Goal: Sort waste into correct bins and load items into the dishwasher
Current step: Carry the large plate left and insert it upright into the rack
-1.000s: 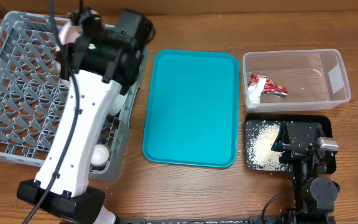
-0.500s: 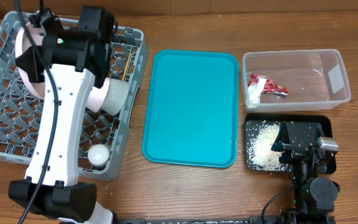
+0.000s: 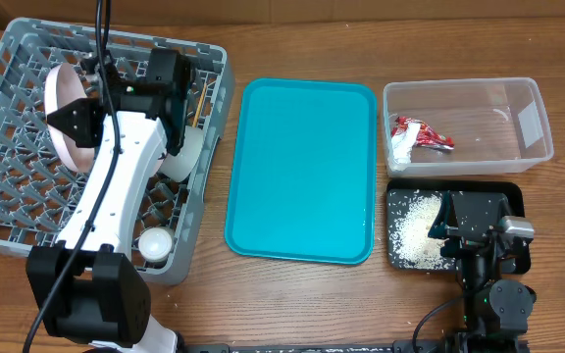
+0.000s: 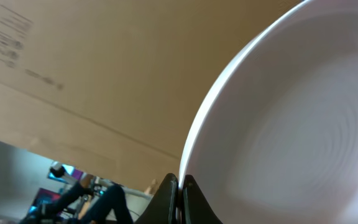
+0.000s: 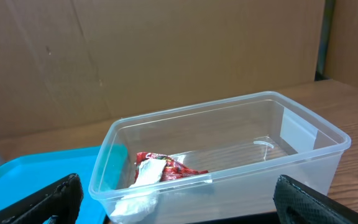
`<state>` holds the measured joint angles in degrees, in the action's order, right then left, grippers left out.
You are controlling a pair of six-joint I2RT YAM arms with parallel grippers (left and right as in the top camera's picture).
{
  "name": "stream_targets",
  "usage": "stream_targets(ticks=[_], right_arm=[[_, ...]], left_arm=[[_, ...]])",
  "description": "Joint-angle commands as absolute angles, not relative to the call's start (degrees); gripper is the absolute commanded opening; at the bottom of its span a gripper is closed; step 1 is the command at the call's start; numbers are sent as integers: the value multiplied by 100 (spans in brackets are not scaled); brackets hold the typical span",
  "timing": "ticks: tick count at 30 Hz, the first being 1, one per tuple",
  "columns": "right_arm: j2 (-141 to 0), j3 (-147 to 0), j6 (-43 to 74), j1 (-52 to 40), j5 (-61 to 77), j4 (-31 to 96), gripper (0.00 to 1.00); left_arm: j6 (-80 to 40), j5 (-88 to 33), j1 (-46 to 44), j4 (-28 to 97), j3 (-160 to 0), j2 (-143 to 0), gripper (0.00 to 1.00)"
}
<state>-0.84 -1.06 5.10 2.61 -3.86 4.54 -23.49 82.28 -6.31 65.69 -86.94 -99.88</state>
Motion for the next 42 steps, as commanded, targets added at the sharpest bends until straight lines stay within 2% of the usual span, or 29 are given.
stream_targets(ticks=[1, 7, 16, 22, 29, 31, 34, 35, 36, 42], right_arm=[[-16, -45, 486, 263, -434, 416, 100], [-16, -45, 486, 263, -434, 419, 100], [-16, -45, 486, 263, -434, 419, 100], [-16, -45, 486, 263, -434, 416, 100], [-16, -45, 486, 263, -434, 419, 100], [-16, -45, 486, 263, -434, 416, 100], [-16, -45, 486, 263, -434, 416, 100], [-16, -45, 486, 263, -434, 416, 100], [-16, -45, 486, 263, -434, 416, 100], [-16, -45, 486, 263, -434, 416, 100]], left_arm=[[-2108, 7926, -602, 6344, -8521, -9977, 4], [-1793, 6394, -602, 6300, -8490, -9977, 4], [-1347, 6578, -602, 6267, -8392, -9977, 4], [-1004, 5290, -600, 6226, -8370, -9977, 4], [-1251, 5078, -718, 6396, -8370, -9977, 8], [-1339, 5072, -716, 6434, -8370, -9977, 15], [-1354, 4945, -716, 6460, -8370, -9977, 30], [-1354, 4950, -716, 6488, -8370, -9977, 41], [-1350, 4984, -716, 6519, -8372, -9974, 98], [-1723, 5140, -716, 7179, -8783, -9957, 100]])
